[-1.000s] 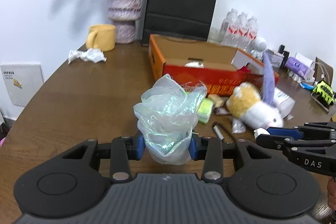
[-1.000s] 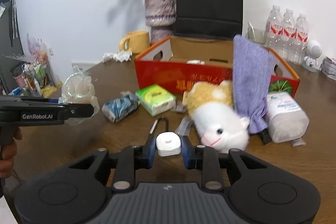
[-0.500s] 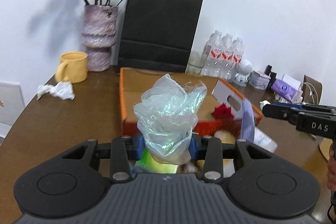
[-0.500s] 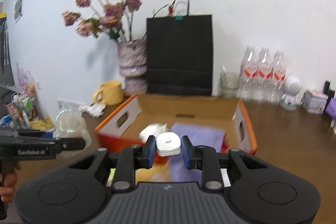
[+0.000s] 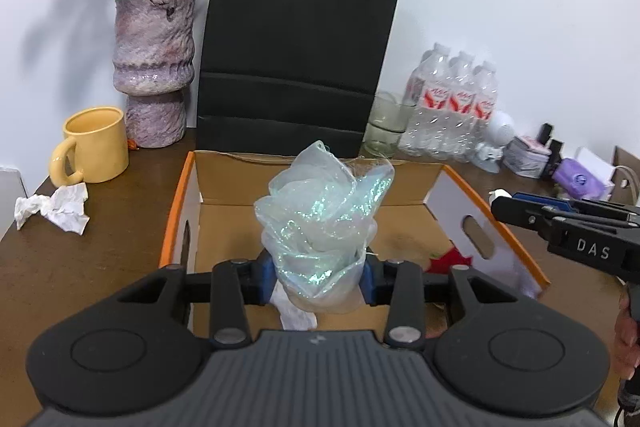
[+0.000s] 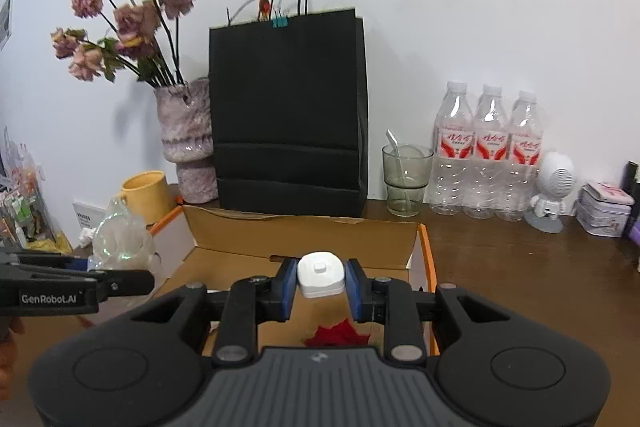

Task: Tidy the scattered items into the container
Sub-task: 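Carry the plastic bag and white case into the box and open both tools, then move the left tool to the blue-wrapped packet while the right tool reaches the purple drawstring bag, then grasp the blue packet with the left tool while the right tool grasps the purple bag, then carry the blue packet and purple bag into the box and open both tools, then withdraw both tools from the box toward the hamster plush and black carabiner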

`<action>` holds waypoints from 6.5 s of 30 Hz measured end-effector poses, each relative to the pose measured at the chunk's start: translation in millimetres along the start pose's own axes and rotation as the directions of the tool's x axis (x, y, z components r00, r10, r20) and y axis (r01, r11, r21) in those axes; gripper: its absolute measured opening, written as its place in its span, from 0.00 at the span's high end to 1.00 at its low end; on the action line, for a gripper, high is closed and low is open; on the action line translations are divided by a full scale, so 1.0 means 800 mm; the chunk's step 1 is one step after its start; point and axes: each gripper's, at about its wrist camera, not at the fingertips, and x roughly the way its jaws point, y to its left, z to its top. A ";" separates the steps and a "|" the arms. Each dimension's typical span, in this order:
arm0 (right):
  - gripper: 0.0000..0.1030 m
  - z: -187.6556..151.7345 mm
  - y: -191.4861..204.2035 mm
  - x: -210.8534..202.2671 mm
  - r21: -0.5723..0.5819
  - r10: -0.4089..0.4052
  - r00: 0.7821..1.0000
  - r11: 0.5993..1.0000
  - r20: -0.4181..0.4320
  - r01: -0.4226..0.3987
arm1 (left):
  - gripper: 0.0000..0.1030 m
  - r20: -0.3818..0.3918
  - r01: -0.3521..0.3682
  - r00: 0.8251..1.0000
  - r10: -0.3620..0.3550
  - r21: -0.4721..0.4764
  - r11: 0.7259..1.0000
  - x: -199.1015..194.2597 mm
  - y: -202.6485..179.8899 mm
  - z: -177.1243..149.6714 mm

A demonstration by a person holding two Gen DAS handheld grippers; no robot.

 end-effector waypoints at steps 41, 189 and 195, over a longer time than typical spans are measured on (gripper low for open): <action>0.00 -0.007 -0.017 0.021 0.045 0.053 0.995 0.998 -0.090 -0.049 | 0.00 0.021 -0.198 0.980 0.198 -0.017 0.980 -0.006 0.002 -0.019; 0.00 -0.007 0.040 0.060 0.040 -0.014 0.995 0.999 -0.100 0.018 | 0.00 0.082 -0.111 0.990 0.114 -0.035 0.993 0.026 0.035 -0.014; 0.00 -0.007 0.037 0.061 0.060 0.003 0.994 0.998 -0.105 0.004 | 0.00 0.076 -0.105 0.991 0.108 -0.034 0.994 0.027 0.034 -0.016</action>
